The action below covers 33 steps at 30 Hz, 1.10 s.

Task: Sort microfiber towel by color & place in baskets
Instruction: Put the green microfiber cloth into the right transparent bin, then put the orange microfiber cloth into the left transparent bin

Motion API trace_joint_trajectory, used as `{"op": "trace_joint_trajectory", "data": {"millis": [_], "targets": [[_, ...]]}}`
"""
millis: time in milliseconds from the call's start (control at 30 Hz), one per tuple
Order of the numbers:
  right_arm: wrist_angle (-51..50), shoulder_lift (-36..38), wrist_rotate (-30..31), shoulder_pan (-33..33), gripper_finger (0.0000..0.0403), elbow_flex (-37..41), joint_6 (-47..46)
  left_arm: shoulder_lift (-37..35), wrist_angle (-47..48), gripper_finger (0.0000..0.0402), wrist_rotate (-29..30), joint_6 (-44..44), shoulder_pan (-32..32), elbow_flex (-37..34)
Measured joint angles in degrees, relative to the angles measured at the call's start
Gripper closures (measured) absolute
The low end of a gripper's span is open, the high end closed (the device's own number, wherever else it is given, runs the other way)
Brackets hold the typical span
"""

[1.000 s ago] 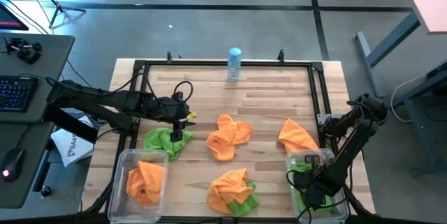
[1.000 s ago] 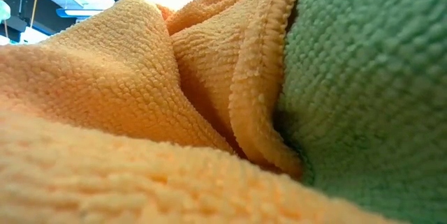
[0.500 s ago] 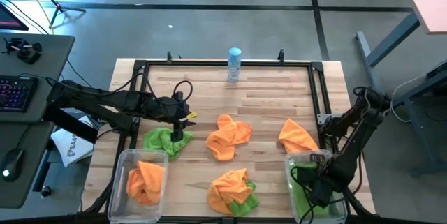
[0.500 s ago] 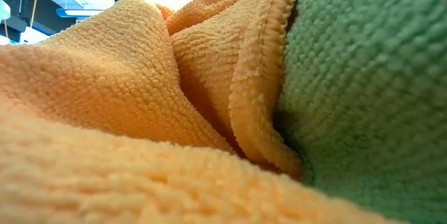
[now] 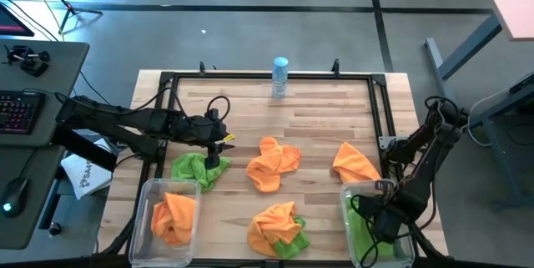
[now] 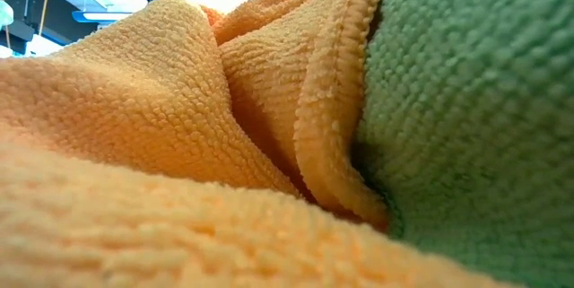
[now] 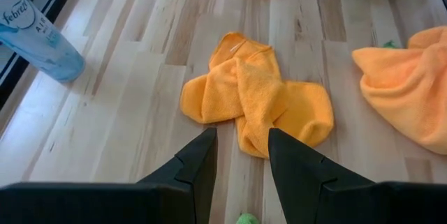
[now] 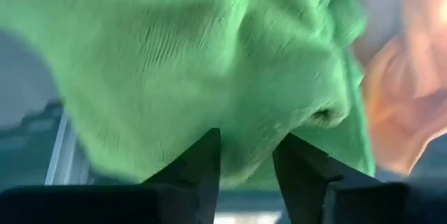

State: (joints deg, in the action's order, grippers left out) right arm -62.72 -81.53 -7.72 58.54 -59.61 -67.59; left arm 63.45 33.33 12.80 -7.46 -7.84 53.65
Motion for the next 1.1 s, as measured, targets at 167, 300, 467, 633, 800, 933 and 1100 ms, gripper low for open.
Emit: {"op": "trace_joint_trajectory", "data": {"millis": [167,300,467,633,800,933,1100], "targets": [[-0.7,3.3,-5.4,0.0,0.0268,0.0,-2.5,0.0,-0.2,0.0284,0.7,-1.4,0.0,0.0],[-0.7,8.4,-1.7,0.0,0.0279,0.0,-7.1,0.0,-0.2,0.0284,3.6,-3.9,0.0,0.0],[-0.1,14.8,8.9,0.0,0.0302,0.0,-9.7,0.0,-0.2,0.0284,4.3,-3.9,0.0,0.0],[0.4,20.0,13.9,0.0,0.0339,0.0,-9.6,0.0,-0.2,0.0284,4.3,-3.2,0.0,0.0],[-0.4,23.7,20.1,0.0,0.0395,0.0,-5.2,0.0,-0.2,0.0284,4.3,-3.2,0.0,0.0],[-2.7,25.9,27.7,0.0,0.0389,-0.1,-2.7,0.0,-0.2,0.0284,4.3,-4.2,0.0,0.0],[-5.5,27.3,37.7,0.0,0.0400,-0.1,-0.9,0.0,-0.2,0.0284,4.3,-4.4,0.0,0.0]]}}
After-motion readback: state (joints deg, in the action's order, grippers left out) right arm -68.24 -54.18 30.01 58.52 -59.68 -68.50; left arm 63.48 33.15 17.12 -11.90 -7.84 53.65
